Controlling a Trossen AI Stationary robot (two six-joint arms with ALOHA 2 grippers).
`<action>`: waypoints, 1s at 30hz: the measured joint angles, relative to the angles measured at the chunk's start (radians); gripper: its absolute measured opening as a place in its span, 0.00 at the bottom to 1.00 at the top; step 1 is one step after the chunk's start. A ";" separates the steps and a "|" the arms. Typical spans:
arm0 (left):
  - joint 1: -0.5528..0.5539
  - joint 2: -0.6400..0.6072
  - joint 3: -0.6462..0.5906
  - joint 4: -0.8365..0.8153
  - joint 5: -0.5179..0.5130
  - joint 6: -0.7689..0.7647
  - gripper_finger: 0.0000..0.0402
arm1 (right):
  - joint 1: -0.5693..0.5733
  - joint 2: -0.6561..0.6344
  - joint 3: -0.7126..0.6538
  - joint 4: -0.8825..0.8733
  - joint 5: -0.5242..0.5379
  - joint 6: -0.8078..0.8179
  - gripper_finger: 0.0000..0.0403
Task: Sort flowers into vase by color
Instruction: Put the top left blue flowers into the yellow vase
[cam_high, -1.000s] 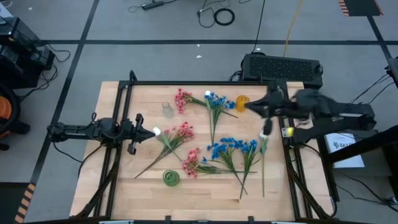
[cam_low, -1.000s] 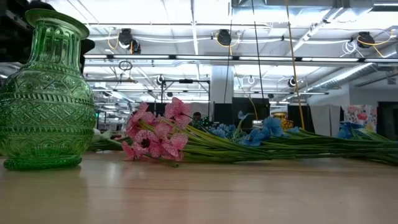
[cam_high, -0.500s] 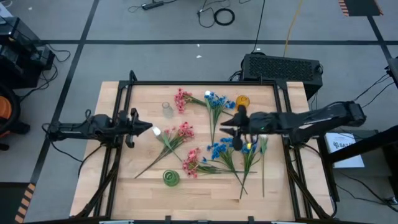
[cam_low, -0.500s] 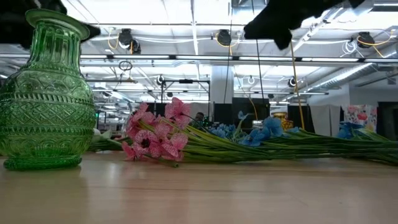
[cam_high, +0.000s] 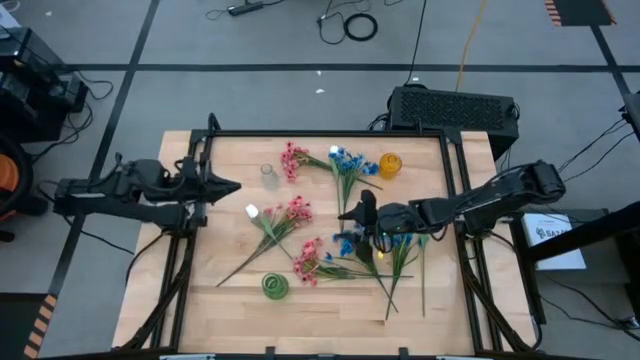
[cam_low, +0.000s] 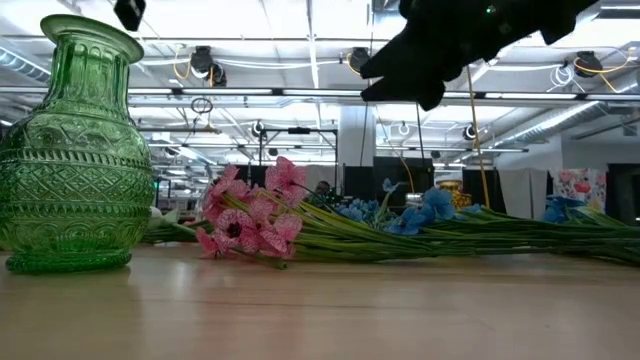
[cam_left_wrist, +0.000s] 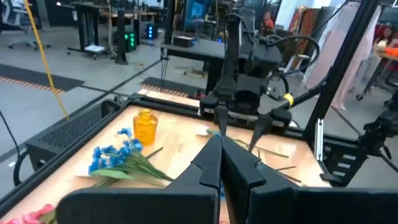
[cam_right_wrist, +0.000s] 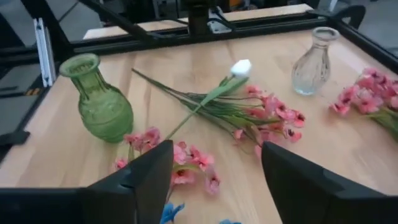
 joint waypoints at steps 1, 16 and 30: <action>0.000 0.019 -0.001 0.000 -0.007 0.007 0.02 | 0.000 0.016 0.000 0.019 0.000 -0.007 0.60; -0.046 0.208 0.208 -0.161 -0.042 -0.027 0.31 | 0.005 0.084 0.000 0.028 -0.028 0.026 0.51; -0.185 0.389 0.090 0.006 -0.223 -0.108 0.36 | 0.045 0.084 0.019 -0.045 0.030 0.158 0.60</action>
